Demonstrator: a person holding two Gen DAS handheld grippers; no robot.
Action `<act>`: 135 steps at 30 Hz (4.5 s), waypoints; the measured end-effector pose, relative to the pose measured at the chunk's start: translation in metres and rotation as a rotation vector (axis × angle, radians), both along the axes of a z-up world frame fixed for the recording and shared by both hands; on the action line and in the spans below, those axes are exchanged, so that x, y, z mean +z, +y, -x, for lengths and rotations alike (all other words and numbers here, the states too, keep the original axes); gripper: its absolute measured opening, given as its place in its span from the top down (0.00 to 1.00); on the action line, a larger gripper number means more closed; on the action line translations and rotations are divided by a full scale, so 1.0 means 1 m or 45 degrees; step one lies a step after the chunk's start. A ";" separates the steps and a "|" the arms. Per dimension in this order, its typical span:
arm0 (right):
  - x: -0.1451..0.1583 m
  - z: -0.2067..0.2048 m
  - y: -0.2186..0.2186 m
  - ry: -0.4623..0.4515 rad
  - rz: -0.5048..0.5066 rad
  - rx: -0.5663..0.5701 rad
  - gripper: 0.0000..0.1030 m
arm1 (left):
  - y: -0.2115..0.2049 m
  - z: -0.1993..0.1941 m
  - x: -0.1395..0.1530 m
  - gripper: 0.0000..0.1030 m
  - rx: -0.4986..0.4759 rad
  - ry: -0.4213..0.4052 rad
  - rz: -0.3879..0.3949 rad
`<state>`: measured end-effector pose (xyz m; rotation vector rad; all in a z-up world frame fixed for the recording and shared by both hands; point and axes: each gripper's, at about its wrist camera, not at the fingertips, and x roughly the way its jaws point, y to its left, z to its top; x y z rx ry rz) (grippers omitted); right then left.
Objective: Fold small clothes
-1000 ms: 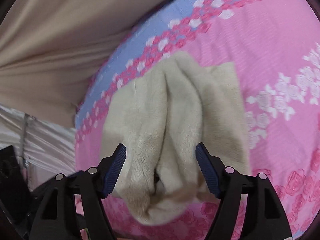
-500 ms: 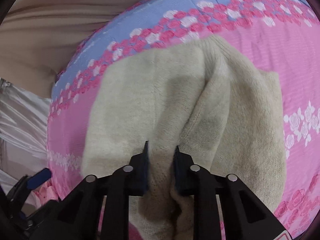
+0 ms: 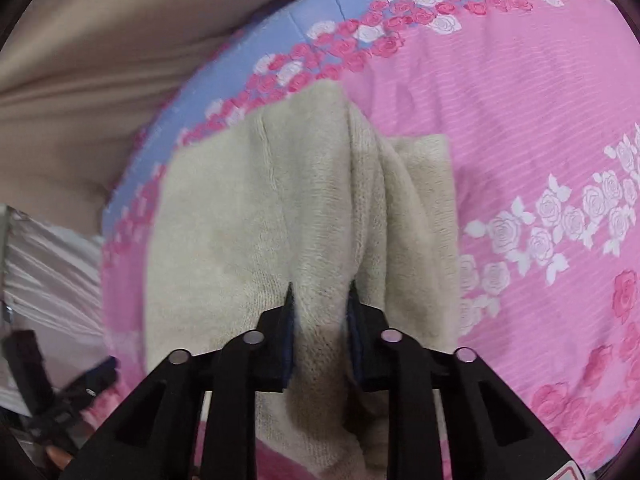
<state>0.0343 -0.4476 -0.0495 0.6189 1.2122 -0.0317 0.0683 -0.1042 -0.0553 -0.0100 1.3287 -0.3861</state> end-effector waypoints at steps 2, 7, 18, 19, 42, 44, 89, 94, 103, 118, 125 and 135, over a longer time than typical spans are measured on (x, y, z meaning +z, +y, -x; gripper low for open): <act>0.026 0.013 0.005 -0.070 0.104 -0.026 0.73 | -0.007 0.005 -0.003 0.17 -0.053 -0.007 -0.019; 0.061 0.069 0.057 -0.256 0.084 0.306 0.72 | 0.000 0.003 -0.008 0.17 -0.011 0.006 -0.036; -0.023 0.047 0.202 -0.182 0.333 0.758 0.97 | 0.043 -0.033 -0.003 0.16 0.133 -0.035 -0.136; -0.035 0.046 0.210 -0.131 0.333 0.801 0.97 | 0.045 -0.035 -0.001 0.16 0.135 -0.043 -0.138; 0.019 0.101 -0.032 -0.134 -0.011 -0.163 0.86 | -0.027 -0.029 -0.017 0.15 0.012 0.148 0.195; -0.003 0.109 -0.036 -0.073 0.098 -0.137 0.85 | -0.030 -0.028 -0.024 0.14 0.013 0.170 0.213; -0.046 0.055 -0.062 0.052 -0.222 -0.050 0.48 | -0.065 -0.062 -0.104 0.13 0.177 0.335 0.534; 0.015 0.047 -0.053 -0.099 -0.109 0.107 0.72 | -0.072 -0.055 -0.076 0.58 0.164 0.289 0.578; 0.103 0.052 -0.129 -0.310 0.095 0.084 0.70 | -0.139 -0.037 0.009 0.55 0.037 0.081 0.746; -0.017 0.042 -0.191 -0.071 -0.004 -0.034 0.33 | -0.214 -0.046 -0.091 0.09 0.215 0.237 0.393; -0.041 0.038 -0.192 -0.069 -0.163 -0.128 0.16 | -0.239 -0.049 -0.101 0.04 0.261 0.308 0.334; -0.007 0.036 -0.175 -0.099 -0.038 -0.151 0.62 | -0.265 -0.048 -0.067 0.48 0.093 0.260 0.222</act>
